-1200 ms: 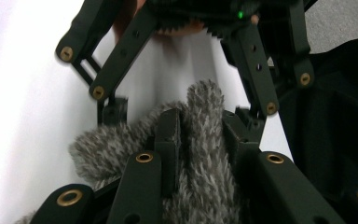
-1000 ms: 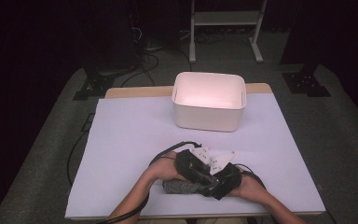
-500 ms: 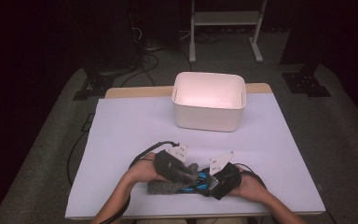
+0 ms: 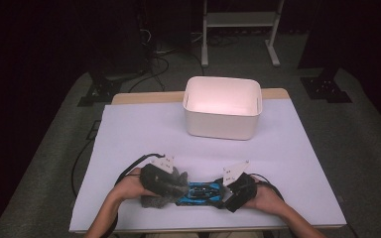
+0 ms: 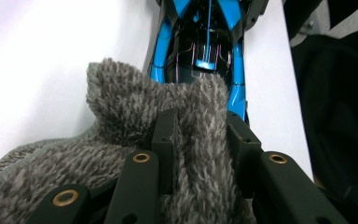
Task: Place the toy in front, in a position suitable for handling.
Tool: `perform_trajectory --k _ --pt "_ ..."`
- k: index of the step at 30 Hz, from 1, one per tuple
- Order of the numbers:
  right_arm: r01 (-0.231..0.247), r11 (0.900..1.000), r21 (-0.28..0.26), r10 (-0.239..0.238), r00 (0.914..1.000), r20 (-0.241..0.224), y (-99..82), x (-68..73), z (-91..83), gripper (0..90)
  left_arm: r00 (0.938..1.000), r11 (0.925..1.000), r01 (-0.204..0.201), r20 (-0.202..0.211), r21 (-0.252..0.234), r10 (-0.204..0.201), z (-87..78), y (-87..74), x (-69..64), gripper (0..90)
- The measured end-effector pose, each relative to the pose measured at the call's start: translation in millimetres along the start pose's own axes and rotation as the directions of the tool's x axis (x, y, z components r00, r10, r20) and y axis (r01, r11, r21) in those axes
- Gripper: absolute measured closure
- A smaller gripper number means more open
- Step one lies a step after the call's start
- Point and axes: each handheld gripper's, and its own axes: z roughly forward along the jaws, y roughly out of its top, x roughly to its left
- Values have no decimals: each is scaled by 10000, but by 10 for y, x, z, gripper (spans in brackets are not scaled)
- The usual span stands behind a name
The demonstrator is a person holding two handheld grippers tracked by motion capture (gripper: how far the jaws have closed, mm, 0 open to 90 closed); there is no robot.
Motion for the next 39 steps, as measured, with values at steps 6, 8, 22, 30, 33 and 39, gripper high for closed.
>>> perform_trajectory --k 6,8,22,30,33,39 --pt "-14 10000 20 14 10000 21 3 4 0 232 9991 9991 -403 141 -160 405 73 180 -14 696" --pt "-15 10000 28 15 10000 14 4 3 0 231 9987 9988 -475 180 -68 476 111 221 -24 695" --pt "-322 9987 395 321 9995 34 63 -8 -42 184 9992 9993 -367 183 -49 368 142 194 -80 697" --pt "-682 9977 -52 681 9975 -186 161 -65 -138 177 9987 9988 -462 230 138 459 150 225 -76 697" --pt "-889 9960 -61 886 9952 -406 168 -109 -125 176 9989 9990 -418 229 169 414 152 230 -81 697" --pt "-1124 9936 -83 1118 9922 -543 193 -165 -139 189 9987 9988 -437 274 230 431 151 234 -72 696"
